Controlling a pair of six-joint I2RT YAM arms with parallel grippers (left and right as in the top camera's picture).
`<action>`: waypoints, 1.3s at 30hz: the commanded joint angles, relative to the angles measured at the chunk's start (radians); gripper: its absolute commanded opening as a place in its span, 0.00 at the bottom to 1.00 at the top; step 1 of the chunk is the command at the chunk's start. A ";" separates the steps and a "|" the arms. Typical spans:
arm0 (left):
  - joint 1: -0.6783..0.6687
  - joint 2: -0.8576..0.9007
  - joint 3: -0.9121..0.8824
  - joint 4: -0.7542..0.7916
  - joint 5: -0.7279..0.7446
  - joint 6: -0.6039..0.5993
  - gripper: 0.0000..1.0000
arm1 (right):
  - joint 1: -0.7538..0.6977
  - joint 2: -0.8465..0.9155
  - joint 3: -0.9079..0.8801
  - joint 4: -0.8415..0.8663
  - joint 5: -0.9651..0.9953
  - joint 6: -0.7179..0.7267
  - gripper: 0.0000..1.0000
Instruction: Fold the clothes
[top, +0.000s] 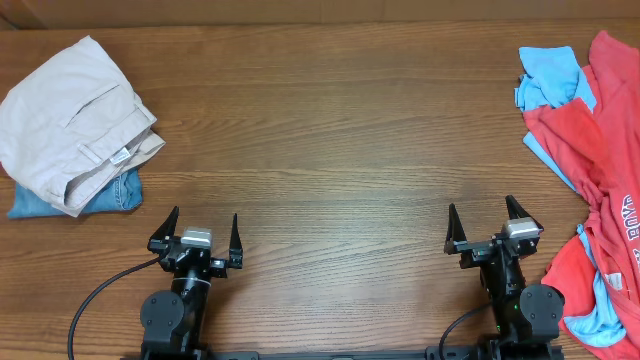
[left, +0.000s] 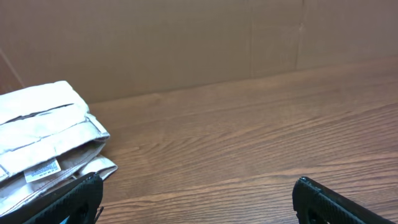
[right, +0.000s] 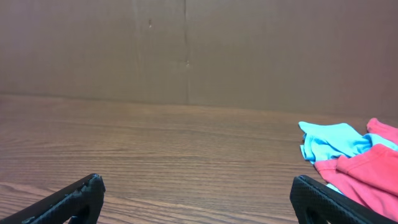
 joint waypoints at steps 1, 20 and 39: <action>0.009 -0.011 -0.004 0.000 0.007 0.019 1.00 | -0.003 -0.009 -0.010 0.005 -0.006 -0.003 1.00; 0.009 -0.010 0.029 -0.042 0.002 -0.241 1.00 | -0.003 -0.009 -0.010 0.019 -0.061 0.001 1.00; 0.009 0.348 0.543 -0.272 -0.068 -0.236 1.00 | -0.004 0.139 0.311 -0.159 0.100 0.140 1.00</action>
